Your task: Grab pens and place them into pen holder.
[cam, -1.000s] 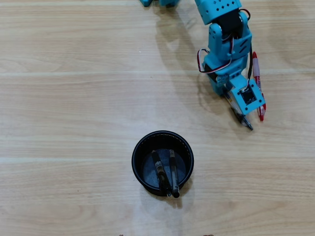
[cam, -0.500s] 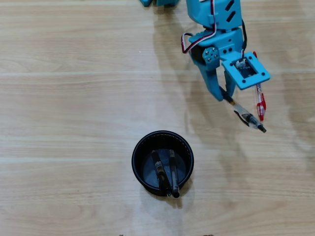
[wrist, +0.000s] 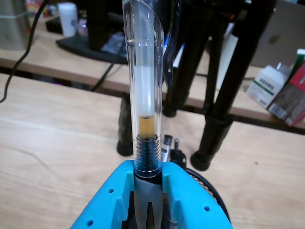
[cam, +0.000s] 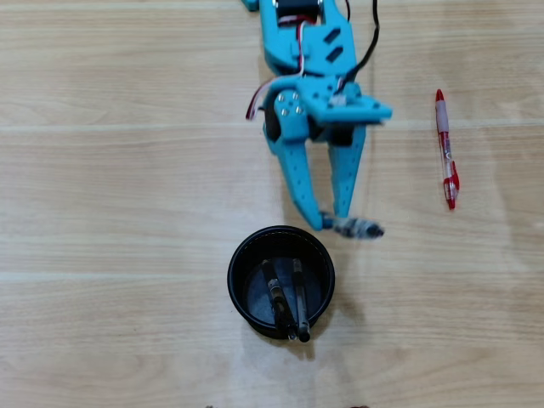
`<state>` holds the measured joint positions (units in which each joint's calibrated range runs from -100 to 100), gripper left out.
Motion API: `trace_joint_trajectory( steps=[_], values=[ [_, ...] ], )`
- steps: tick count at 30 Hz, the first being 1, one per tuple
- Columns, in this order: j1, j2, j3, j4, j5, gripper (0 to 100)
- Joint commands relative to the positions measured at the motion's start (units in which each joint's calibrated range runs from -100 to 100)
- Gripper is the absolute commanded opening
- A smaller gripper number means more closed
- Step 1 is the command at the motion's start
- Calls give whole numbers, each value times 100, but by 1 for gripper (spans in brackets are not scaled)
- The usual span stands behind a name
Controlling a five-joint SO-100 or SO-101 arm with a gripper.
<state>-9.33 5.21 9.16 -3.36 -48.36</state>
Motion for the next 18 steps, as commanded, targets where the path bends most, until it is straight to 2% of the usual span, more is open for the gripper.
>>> trace_joint_trajectory(
  steps=[1, 4, 10, 18],
  values=[
    [70, 485, -97, -949, -287, 2],
    [86, 933, -242, -1465, -381, 2],
    [223, 1466, -758, -1499, -360, 2],
    [514, 1762, -667, -1551, -366, 3]
  ],
)
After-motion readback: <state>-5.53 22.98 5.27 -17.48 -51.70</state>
